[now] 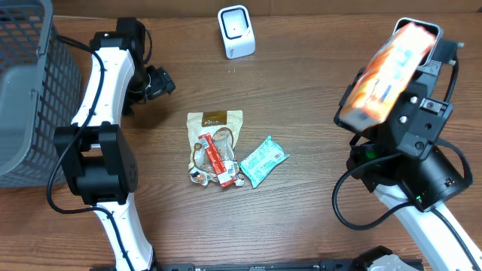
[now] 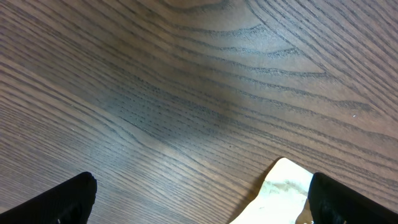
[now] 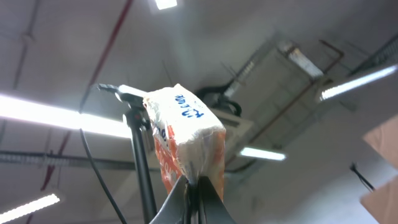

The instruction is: Scan the item barcode

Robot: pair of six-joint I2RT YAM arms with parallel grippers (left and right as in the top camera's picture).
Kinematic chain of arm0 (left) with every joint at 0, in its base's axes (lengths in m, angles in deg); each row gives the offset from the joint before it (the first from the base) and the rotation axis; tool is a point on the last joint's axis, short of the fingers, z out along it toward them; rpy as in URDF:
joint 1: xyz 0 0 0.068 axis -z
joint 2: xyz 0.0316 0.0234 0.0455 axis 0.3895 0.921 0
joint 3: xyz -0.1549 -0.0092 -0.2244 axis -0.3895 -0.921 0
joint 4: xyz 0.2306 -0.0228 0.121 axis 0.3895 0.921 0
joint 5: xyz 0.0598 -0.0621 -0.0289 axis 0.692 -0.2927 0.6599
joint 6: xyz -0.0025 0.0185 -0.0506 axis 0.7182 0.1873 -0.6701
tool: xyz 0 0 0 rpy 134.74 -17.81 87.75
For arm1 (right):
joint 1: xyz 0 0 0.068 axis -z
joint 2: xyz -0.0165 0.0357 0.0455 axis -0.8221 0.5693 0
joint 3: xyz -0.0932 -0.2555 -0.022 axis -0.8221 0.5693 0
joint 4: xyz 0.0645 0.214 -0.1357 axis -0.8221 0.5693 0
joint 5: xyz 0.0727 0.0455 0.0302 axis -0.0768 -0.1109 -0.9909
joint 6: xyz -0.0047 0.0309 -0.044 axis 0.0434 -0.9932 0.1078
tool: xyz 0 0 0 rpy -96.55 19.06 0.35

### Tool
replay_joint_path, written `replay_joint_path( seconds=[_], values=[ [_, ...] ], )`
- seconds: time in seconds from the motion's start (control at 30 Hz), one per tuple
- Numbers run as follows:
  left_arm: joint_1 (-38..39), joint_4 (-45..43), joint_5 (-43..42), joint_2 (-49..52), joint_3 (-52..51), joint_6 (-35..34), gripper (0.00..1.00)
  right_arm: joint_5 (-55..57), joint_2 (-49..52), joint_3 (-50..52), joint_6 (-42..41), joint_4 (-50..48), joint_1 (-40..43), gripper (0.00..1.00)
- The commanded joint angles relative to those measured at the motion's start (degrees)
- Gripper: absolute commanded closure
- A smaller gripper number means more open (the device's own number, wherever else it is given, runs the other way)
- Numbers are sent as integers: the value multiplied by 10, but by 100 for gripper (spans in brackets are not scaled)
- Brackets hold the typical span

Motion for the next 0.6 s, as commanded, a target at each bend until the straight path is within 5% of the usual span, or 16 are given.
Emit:
replay_joint_path(
  seconds=[0.0, 0.57],
  values=[
    [4, 0, 5, -9, 9, 7, 0, 44, -9, -1, -80, 0, -2, 96],
    [4, 0, 5, -9, 9, 7, 0, 86, -9, -1, -80, 73, -2, 96]
  ],
)
